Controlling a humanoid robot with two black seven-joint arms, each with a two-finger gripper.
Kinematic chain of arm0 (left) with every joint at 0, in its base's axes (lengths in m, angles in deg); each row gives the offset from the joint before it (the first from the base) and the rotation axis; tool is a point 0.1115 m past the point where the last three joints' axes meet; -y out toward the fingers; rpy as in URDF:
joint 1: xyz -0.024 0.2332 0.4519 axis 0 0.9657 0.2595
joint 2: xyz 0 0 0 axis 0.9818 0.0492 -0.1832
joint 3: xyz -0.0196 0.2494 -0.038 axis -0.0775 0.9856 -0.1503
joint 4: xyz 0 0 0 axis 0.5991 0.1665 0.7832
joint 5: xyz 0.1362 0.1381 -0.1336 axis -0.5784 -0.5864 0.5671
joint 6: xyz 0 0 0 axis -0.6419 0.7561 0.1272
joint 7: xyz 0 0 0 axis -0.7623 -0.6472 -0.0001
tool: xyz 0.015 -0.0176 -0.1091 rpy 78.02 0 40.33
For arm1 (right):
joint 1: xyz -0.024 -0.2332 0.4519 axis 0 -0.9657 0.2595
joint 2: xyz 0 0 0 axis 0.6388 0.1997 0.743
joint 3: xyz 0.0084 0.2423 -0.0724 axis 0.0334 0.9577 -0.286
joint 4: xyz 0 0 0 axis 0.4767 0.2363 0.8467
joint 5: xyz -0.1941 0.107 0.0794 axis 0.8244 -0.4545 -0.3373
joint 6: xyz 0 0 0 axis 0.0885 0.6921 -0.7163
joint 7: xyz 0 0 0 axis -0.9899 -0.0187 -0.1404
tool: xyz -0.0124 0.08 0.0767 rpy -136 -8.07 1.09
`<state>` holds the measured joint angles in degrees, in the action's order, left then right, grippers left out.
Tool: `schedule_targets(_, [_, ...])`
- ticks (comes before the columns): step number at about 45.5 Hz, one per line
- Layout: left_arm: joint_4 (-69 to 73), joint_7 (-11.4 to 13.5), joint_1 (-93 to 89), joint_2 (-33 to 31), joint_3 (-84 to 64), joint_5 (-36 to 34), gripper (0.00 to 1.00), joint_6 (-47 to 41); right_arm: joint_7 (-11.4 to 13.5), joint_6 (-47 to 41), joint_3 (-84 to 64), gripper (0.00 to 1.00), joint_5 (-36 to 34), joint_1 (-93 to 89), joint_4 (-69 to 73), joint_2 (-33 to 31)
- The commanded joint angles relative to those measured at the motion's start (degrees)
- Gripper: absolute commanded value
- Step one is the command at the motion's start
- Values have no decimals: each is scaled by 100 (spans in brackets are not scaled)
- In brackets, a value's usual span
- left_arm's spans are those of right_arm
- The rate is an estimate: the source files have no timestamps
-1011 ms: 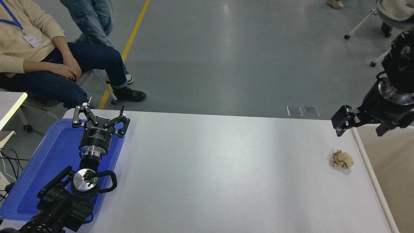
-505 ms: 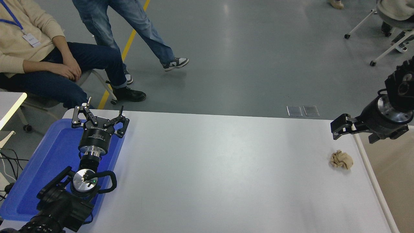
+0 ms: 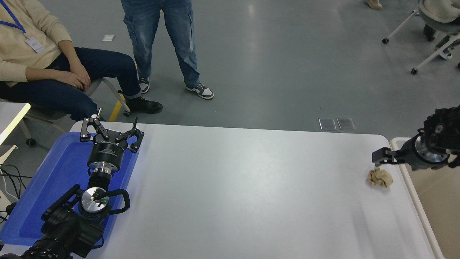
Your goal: Pick up paper ball place in dustbin
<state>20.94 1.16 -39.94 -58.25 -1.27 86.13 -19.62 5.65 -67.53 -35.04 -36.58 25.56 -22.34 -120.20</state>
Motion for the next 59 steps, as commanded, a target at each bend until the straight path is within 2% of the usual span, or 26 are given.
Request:
schedule_targets(1, [1,3,0,0,0,0,100,1,-12,398,761,100,97,-1091,-1066,227])
schedule_targets(16, [1,3,0,0,0,0,100,1,-12,1514,866,100,88,-1706,-1348,544])
schedule_targets(35, [1,3,0,0,0,0,100,1,-12,1875,1552,98,9,-2304,-1945,913])
schedule_targets(59, [1,3,0,0,0,0,100,1,-12,2138,1578,95,9,-2488,-2227,1080])
